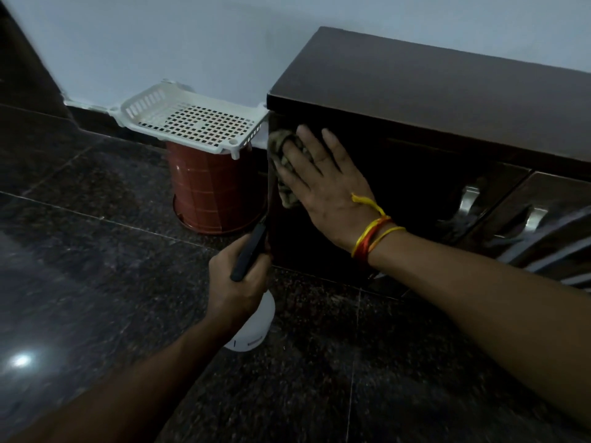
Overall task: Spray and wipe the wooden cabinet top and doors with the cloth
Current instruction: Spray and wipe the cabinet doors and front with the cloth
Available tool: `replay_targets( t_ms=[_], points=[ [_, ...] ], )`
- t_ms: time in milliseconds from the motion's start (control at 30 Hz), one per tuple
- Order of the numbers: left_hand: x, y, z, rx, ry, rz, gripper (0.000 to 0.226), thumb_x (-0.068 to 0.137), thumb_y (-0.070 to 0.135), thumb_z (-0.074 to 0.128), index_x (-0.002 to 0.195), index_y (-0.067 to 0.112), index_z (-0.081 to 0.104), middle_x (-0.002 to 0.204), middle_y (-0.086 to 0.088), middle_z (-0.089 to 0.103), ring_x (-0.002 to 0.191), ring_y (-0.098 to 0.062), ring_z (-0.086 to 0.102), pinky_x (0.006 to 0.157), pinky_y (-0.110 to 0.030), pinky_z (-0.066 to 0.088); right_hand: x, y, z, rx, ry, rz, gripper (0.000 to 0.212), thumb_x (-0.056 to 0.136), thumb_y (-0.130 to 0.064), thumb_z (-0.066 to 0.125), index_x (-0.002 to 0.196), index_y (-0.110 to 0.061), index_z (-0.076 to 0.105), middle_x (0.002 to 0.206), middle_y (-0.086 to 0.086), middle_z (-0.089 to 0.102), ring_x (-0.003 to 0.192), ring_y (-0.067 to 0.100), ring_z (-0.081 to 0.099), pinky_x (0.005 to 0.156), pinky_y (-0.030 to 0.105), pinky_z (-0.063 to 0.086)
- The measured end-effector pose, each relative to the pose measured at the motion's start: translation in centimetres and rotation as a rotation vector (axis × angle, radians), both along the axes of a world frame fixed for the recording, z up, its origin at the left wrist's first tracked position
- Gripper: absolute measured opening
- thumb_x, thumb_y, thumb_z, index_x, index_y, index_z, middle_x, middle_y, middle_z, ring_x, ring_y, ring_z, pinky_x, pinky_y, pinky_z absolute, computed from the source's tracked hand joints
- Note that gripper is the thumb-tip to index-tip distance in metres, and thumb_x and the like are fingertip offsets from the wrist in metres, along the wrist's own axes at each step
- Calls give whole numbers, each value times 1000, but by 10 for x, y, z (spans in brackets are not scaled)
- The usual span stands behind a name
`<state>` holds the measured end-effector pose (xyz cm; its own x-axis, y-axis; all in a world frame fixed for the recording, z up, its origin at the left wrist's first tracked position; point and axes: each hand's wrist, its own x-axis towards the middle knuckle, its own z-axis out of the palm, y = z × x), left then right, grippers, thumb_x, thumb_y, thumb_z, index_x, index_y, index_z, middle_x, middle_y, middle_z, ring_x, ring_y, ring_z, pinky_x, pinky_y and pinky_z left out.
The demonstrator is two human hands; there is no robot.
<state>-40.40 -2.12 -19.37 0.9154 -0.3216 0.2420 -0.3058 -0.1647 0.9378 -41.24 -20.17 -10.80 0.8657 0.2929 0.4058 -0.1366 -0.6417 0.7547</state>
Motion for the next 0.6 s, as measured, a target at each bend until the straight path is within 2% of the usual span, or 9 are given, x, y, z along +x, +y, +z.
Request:
replay_targets(
  t_ms=[67, 167, 300, 367, 467, 533, 600],
  points=[
    [0, 5, -1, 15, -1, 6, 13, 81, 19, 53, 76, 13, 63, 53, -12, 56, 46, -34, 52, 44, -49, 41, -4, 4, -8, -1, 71, -32, 55, 93, -20, 14, 144, -18, 34, 153, 6, 31, 142, 35, 25, 114, 50, 8],
    [2, 11, -4, 23, 8, 33, 18, 79, 18, 52, 74, 2, 59, 51, -16, 52, 50, -43, 50, 45, -53, 40, -2, 4, -3, -24, 59, -11, 52, 94, -21, 19, 144, -18, 34, 153, 7, 32, 142, 35, 26, 113, 51, 7],
    [6, 13, -7, 38, -8, 43, 23, 79, 19, 51, 73, -2, 56, 52, -21, 52, 50, -45, 50, 46, -54, 41, 11, 7, 17, 67, -160, 26, 48, 96, -19, 35, 145, -15, 34, 152, 9, 34, 140, 36, 29, 112, 53, 12],
    [9, 14, -9, 49, -6, 45, 25, 79, 21, 51, 72, -3, 56, 52, -22, 52, 50, -45, 50, 46, -55, 42, 18, 9, 15, 111, -198, 51, 49, 97, -18, 41, 144, -13, 34, 152, 10, 35, 139, 37, 31, 113, 52, 14],
    [12, 17, -13, 49, 4, 55, 29, 78, 23, 51, 73, -5, 56, 54, -23, 51, 51, -45, 50, 47, -55, 43, 20, 7, -2, 50, -136, 83, 46, 96, -19, 37, 142, -15, 39, 149, 8, 39, 138, 36, 34, 112, 51, 16],
    [13, 20, -15, 56, 12, 67, 30, 78, 22, 51, 74, -8, 55, 55, -26, 51, 51, -46, 50, 47, -56, 42, 18, 13, -20, -25, -18, 61, 48, 94, -22, 28, 139, -19, 44, 148, 4, 42, 138, 33, 35, 113, 50, 15],
    [12, 23, -15, 56, 11, 66, 31, 78, 22, 50, 76, -9, 56, 56, -26, 51, 52, -46, 50, 48, -57, 43, 16, 20, -34, -13, 73, 20, 50, 93, -22, 24, 138, -21, 46, 148, 2, 42, 139, 31, 33, 113, 49, 14]
  ],
)
